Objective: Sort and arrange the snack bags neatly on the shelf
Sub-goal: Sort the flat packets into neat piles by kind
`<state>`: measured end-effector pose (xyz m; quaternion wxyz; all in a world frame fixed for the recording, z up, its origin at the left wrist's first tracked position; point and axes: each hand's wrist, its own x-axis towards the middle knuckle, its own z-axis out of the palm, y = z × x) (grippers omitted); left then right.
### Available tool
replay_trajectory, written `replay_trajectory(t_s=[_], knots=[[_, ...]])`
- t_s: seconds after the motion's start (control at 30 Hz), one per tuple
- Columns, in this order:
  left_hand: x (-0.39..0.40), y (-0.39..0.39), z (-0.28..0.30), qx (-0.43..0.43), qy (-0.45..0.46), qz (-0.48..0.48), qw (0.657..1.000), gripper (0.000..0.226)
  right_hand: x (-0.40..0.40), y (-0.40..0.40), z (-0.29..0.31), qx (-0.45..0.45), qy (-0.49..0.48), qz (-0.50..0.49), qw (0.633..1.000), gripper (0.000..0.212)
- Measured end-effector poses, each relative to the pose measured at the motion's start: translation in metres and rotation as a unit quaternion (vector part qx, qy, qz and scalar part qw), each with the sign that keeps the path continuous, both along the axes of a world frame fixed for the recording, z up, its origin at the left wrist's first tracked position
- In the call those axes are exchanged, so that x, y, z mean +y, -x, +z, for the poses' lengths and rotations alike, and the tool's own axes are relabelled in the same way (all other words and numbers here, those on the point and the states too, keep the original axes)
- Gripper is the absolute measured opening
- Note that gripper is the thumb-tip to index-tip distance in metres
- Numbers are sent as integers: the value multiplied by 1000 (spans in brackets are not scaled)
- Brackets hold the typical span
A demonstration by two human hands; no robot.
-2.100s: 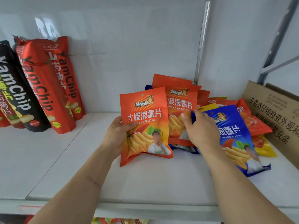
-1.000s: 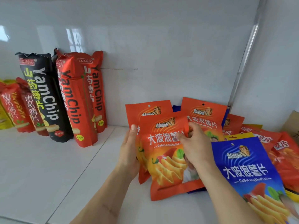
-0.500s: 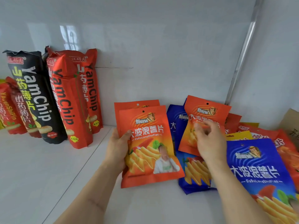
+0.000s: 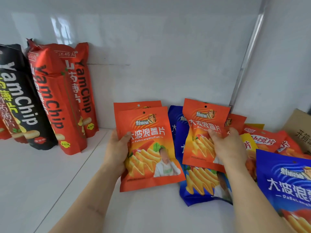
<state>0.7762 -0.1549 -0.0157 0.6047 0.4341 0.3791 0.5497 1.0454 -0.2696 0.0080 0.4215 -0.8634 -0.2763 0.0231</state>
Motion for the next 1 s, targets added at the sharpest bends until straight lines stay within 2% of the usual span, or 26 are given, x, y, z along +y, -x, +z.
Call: replay_trajectory(t_s=[0.07,0.17,0.23,0.3,0.37,0.4,0.47,0.53,0.6,0.7,0.87,0.9,1.0], knots=[[1,2,0,1,-3,4,1000,22,-3,3,3,-15,-48,3,999,75],[0,5,2,8,-6,9,1000,20,-7,4,12,34,-141,40,989,56],[1,7,2,9,-5,18,1000,20,-9,2,16,112,-222,54,967,48],[4,10,3,11,-4,31,999,23,-12,2,21,233,-293,74,924,43],[6,12,5,14,-7,47,999,23,-12,3,26,302,-317,96,894,42],[7,12,6,13,-11,50,999,22,-13,7,29,310,-320,112,888,41],[7,11,9,16,-19,54,998,18,-12,24,32,262,-294,153,906,35],[4,9,10,22,-26,61,998,14,-8,53,26,138,-205,201,948,32],[1,7,10,26,-40,66,997,15,-2,84,18,48,-121,232,964,35],[0,7,11,30,-50,68,996,18,9,111,8,16,-78,241,967,45],[-5,10,16,21,-47,72,996,17,8,127,3,-22,-57,254,965,46],[-6,11,17,12,-39,67,997,24,7,130,3,-28,-56,261,963,47],[-4,15,20,-42,11,8,999,63,8,132,0,-46,-56,268,961,48]])
